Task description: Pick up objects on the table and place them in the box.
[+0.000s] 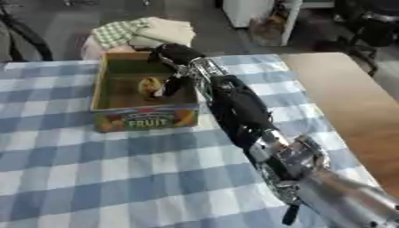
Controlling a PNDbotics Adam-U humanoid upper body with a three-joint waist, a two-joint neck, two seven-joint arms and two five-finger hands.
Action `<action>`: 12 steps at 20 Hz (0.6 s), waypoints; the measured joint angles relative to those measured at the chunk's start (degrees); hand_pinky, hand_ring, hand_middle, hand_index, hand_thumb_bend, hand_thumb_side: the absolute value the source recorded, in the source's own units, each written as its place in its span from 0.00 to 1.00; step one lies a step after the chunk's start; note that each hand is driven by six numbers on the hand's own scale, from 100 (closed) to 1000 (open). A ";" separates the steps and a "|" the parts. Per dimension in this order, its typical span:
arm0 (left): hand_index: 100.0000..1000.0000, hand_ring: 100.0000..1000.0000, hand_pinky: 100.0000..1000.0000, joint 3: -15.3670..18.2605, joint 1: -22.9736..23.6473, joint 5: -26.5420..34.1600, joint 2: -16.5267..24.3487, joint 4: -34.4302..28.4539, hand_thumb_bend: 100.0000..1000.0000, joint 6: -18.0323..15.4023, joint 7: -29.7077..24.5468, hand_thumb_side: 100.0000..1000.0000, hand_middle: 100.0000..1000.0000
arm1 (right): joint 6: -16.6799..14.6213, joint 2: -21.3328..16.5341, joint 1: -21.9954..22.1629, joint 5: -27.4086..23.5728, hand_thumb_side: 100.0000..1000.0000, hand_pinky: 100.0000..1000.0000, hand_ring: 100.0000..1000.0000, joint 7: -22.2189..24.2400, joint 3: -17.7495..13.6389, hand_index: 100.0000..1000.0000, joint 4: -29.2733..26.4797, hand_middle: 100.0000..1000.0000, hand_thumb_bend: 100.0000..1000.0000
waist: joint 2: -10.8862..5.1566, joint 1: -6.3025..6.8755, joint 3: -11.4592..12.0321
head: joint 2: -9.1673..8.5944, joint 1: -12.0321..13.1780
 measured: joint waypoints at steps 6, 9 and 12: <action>0.59 0.50 0.72 0.35 0.00 -0.02 0.04 0.00 0.48 0.13 0.15 0.07 0.44 | 0.81 -5.09 -0.06 -5.67 0.27 0.71 0.64 -0.90 -0.96 0.78 -3.31 0.58 0.44 | 0.23 -0.46 -2.04 | -0.34 0.76; 0.59 0.50 0.72 0.63 0.07 -0.03 0.15 0.00 0.50 0.29 0.39 0.07 0.44 | 2.22 -9.07 1.60 -8.67 0.14 0.70 0.63 -1.64 -1.84 0.78 -4.50 0.57 0.32 | 0.28 -0.71 -3.12 | -0.37 1.43; 0.59 0.50 0.72 0.86 0.13 -0.04 0.53 0.00 0.48 0.41 0.64 0.07 0.44 | 3.78 -12.67 4.06 -12.07 0.27 0.70 0.62 -2.33 -2.97 0.77 -4.90 0.56 0.41 | 0.38 -0.74 -3.96 | -0.73 2.02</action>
